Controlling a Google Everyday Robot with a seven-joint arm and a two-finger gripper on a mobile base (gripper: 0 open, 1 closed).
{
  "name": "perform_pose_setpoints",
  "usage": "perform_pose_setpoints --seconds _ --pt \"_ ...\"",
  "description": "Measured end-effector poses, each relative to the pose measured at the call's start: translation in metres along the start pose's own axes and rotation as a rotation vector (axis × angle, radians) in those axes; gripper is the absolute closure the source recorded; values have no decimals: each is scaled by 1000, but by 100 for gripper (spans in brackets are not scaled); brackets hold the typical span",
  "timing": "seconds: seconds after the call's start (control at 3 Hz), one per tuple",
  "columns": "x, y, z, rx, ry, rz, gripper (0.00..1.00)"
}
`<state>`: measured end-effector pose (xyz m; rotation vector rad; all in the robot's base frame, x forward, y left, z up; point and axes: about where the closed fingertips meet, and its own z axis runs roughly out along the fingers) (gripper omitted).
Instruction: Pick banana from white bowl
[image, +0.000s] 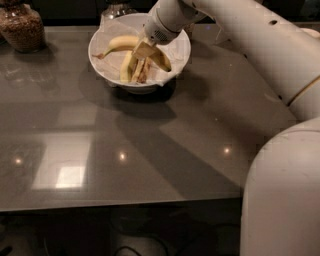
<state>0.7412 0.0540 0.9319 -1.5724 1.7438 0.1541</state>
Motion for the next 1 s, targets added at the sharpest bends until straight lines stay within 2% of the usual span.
perform_pose_setpoints --seconds 0.33,0.67,1.0 --pt "0 5 -35 -10 32 -43 100" --pt "18 22 -80 -50 50 -7 100" --pt "35 43 -131 -43 29 52 100"
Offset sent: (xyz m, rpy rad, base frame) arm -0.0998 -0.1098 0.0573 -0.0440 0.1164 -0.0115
